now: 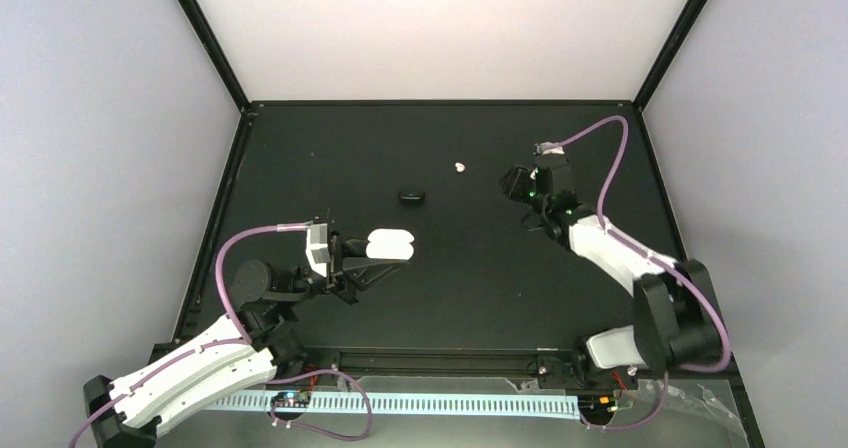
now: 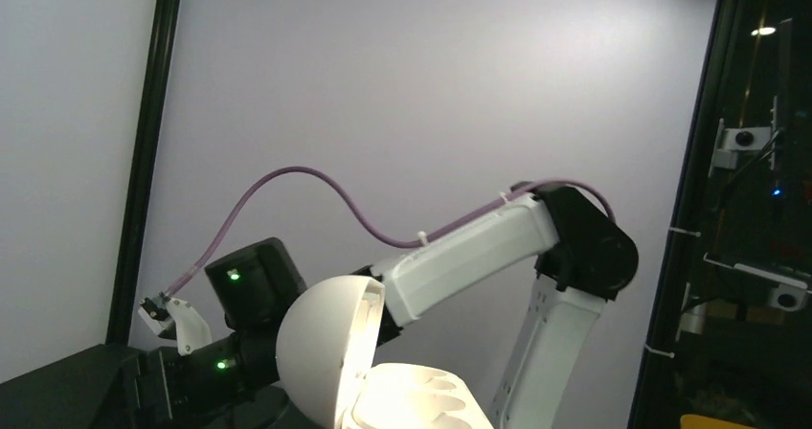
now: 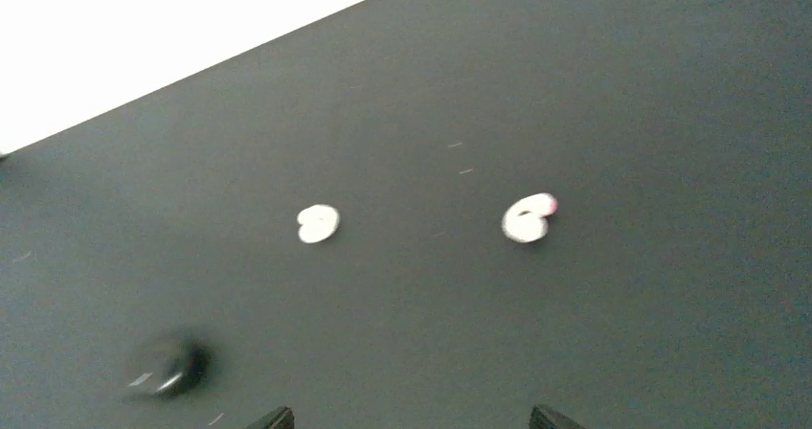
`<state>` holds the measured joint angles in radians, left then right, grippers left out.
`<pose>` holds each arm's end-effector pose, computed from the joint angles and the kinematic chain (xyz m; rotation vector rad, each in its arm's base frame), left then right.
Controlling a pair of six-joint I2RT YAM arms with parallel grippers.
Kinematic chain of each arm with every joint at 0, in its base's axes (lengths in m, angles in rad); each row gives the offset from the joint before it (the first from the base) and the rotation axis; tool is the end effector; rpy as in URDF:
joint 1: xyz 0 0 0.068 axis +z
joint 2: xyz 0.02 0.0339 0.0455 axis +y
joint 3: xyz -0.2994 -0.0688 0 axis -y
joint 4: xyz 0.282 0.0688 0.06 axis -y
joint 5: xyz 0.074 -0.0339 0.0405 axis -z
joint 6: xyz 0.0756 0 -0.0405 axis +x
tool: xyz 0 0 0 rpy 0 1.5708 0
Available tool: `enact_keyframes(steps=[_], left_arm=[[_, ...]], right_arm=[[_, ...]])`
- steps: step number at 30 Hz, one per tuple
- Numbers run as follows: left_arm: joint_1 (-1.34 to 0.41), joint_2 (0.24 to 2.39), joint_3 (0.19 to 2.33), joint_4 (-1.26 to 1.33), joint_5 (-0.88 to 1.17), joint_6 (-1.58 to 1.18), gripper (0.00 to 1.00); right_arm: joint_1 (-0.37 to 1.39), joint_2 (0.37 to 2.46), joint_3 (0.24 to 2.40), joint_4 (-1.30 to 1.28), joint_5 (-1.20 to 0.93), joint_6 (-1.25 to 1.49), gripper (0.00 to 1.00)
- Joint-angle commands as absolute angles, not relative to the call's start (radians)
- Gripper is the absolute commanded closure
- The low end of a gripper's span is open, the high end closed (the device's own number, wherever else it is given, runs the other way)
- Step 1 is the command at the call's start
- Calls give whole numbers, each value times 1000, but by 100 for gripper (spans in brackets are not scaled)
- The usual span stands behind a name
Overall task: Insert the wireless bluetooth earbuds into the charging case
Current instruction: Pick up the earbud from the center of the board.
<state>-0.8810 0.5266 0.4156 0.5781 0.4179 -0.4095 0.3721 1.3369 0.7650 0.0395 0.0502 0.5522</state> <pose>0.0882 -0.1552 0.3568 0.6758 1.0603 -1.3627 0.3265 0.1234 0.2267 0.2233 2.1310 0.4978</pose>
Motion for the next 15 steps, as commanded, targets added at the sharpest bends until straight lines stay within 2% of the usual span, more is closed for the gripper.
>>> enact_keyframes(steps=[1,7,15], left_arm=[[-884,509,419,507,394,-346,98],[-884,502,414,488,397,-348,98],[-884,521,404,499,390,-337,98]], right_arm=[[307,1489,855,163,194,596,38],[203,1712,1003,127,144,594,46],[191,1958,1270,-7,73,506,44]])
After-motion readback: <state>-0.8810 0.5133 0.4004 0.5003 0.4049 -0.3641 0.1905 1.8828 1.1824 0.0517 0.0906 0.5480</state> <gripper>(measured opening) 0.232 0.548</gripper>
